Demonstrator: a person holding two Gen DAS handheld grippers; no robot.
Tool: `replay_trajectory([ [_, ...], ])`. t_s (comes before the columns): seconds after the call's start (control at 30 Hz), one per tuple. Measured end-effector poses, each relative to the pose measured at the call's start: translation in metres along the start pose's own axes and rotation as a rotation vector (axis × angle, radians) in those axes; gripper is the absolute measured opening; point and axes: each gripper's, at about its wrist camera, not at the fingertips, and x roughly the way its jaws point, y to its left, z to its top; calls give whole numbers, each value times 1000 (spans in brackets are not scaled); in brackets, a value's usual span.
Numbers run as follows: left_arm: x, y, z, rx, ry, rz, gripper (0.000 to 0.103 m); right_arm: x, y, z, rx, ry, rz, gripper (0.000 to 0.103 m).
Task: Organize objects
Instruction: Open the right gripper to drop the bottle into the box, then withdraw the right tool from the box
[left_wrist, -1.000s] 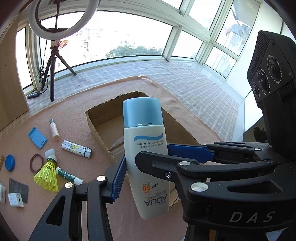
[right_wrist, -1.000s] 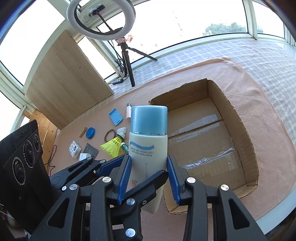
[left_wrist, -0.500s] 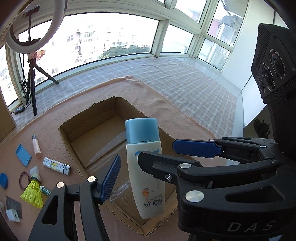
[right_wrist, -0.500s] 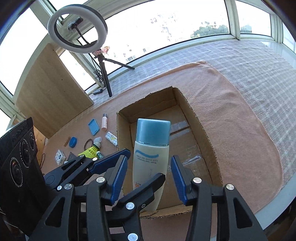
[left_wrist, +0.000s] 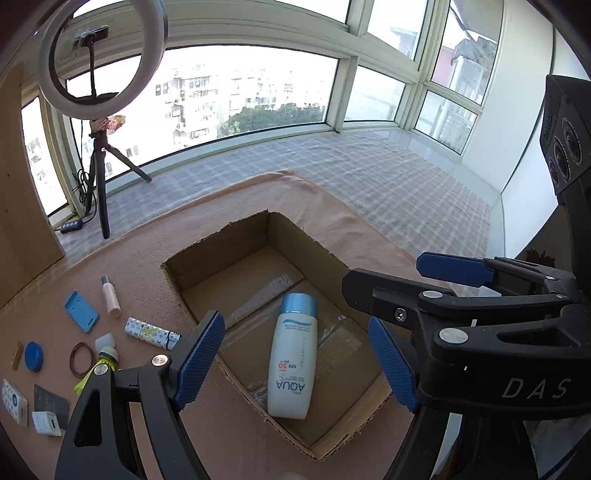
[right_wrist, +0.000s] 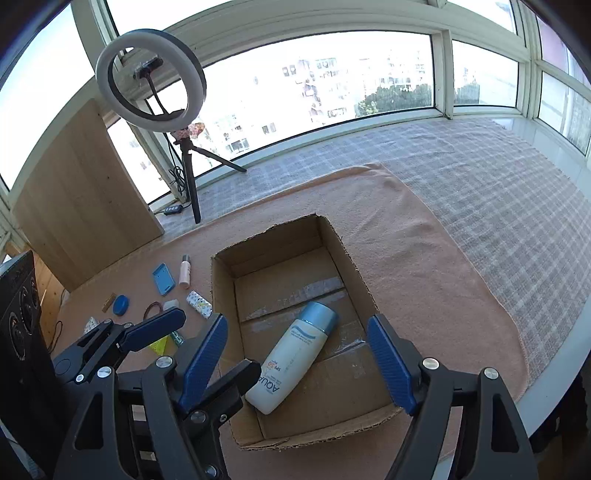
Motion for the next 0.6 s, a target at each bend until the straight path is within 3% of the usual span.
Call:
replay_trajectory([
  [0.6, -63, 50, -21, -83, -45, 129, 83, -25, 65, -5, -110, -95, -119, 75],
])
